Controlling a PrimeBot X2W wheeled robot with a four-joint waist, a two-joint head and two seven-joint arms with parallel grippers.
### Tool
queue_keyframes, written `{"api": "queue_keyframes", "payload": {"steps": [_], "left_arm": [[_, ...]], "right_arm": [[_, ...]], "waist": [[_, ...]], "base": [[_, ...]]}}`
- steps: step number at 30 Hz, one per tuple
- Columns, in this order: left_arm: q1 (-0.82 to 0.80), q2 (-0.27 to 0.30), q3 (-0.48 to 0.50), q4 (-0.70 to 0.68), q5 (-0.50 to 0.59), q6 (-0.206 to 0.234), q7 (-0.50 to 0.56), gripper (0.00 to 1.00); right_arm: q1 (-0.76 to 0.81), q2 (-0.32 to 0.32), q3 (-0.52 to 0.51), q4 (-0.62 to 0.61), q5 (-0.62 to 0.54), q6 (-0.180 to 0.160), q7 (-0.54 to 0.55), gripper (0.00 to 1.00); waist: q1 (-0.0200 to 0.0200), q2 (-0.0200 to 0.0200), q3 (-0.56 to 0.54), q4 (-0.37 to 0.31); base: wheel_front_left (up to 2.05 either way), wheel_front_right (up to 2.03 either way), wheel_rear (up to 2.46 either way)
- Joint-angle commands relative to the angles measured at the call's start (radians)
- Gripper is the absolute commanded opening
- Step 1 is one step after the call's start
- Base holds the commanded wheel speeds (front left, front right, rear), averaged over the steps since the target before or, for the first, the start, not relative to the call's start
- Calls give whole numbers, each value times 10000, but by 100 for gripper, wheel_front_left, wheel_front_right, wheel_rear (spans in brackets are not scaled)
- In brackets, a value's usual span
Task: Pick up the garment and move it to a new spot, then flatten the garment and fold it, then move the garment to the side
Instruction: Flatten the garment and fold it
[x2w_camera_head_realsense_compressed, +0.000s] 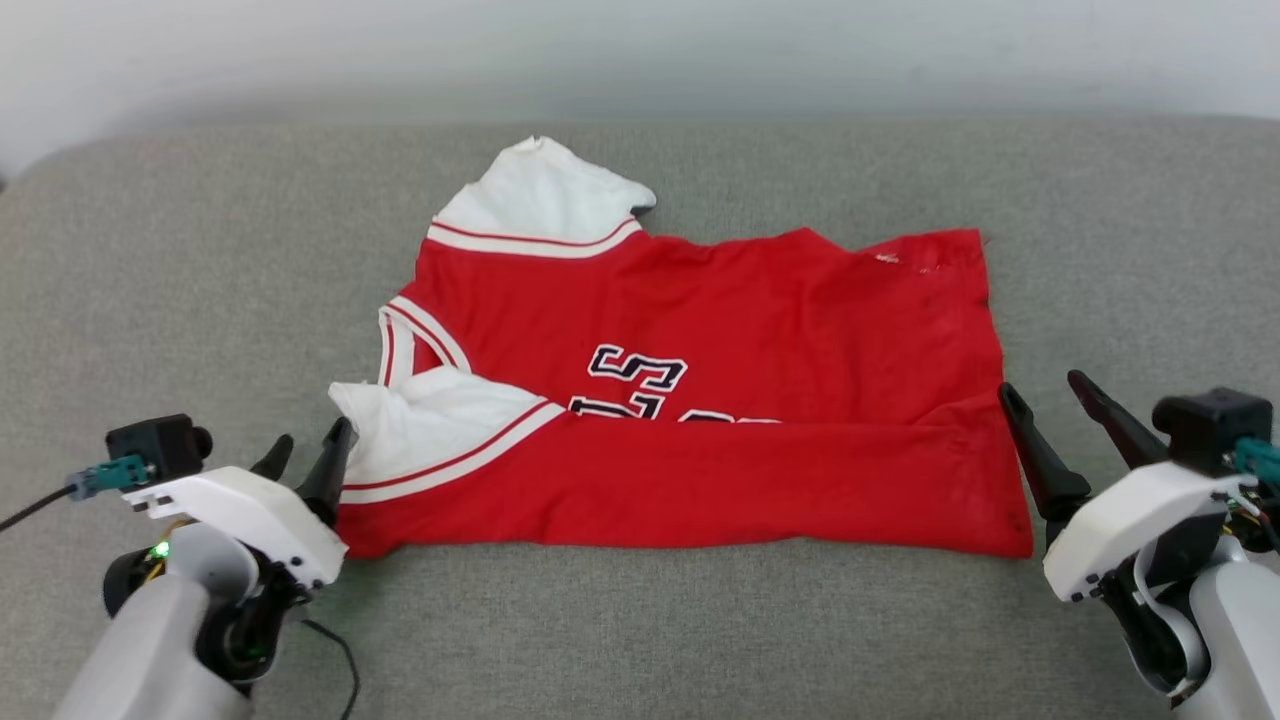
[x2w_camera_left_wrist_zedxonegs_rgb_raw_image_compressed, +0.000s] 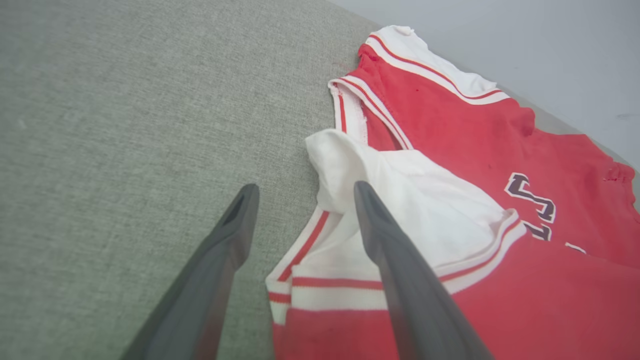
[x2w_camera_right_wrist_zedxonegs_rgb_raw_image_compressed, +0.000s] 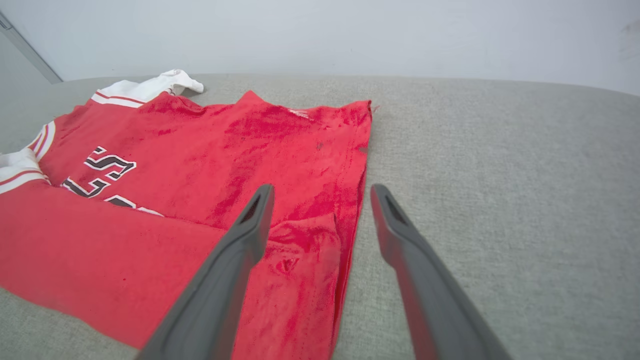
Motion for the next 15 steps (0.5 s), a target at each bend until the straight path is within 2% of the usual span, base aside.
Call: {"api": "queue_keyframes", "payload": {"steps": [1,5,10,11,15], "left_arm": [[175,125,25,-107,-78,-38,101,100],[353,817,-23,-754,-226,-102,1077,100],[540,1876,-396,-1729,-579,-159,3448,100],[603,2201,-489,-2050,-846,-30,4443,100],[866,2677,-513,-2567,-1409,348,5981,100]], "right_arm": [[142,91,-94,-120,-84,-8,-216,100],[723,352,-491,-561,-523,-8,-754,100],[1371,695,-942,-1270,-946,-8,-654,100],[1537,832,-1065,-1582,-1095,-8,-545,100],[1716,1069,-1199,-2091,-1249,-8,-308,100]], "waist": [[-1,-1,-300,-66],[-1,-1,-652,-166],[-1,-1,-865,-335],[-1,-1,-852,-454],[-1,-1,-693,-785]], "base": [[0,0,0],[0,0,0],[0,0,0],[0,0,0],[0,0,0]]}}
